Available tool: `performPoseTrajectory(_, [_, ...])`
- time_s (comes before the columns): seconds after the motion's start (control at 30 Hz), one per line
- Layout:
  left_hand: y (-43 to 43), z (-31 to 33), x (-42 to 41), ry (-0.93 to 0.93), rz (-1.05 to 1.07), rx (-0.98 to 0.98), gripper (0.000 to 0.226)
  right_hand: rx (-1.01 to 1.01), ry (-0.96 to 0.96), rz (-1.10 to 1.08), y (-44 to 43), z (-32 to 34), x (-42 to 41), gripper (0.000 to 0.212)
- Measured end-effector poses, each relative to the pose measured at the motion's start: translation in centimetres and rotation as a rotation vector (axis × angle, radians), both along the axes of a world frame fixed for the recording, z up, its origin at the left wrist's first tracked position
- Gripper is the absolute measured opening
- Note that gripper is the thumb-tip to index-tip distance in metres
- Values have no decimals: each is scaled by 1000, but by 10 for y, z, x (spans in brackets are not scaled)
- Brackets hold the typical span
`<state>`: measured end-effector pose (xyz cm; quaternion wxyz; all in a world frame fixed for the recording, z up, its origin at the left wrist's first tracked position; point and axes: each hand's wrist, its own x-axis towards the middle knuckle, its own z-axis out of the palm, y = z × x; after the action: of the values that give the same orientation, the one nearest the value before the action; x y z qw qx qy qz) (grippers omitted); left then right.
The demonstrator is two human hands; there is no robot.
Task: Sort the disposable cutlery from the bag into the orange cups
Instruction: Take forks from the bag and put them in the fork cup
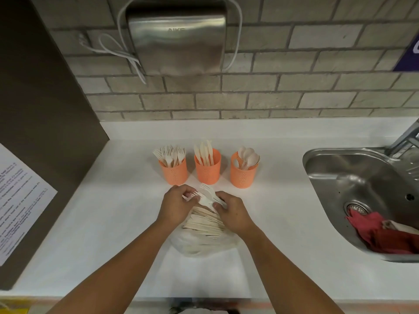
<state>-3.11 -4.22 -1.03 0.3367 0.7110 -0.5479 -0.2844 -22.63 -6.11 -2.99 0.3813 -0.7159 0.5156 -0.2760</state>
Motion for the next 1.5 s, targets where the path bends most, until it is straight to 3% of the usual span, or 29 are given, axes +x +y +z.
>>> performPoseTrajectory(0.2, [0, 9, -4, -189, 12, -227, 21, -27, -165, -47, 1, 14, 1, 27])
performPoseTrajectory(0.27, [0, 18, -8, -146, 21, -296, 19, -53, -241, -69, 0, 21, 2, 26])
performPoseTrajectory(0.5, [-12, 51, -22, 658, 130, -171, 21, -64, -450, -102, -10, 45, 15, 21])
performPoseTrajectory(0.67, [-9, 52, -28, 899, 38, -6, 23, -89, -397, -58, -8, 51, 30, 29])
performPoseTrajectory(0.93, [-1, 52, -20, 976, 133, -20, 26, -122, -251, -70, 0, 50, 59, 35])
performPoseTrajectory(1.5, [0, 55, 27, 967, 110, -64, 28, 17, -375, -134, -7, 53, 95, 26])
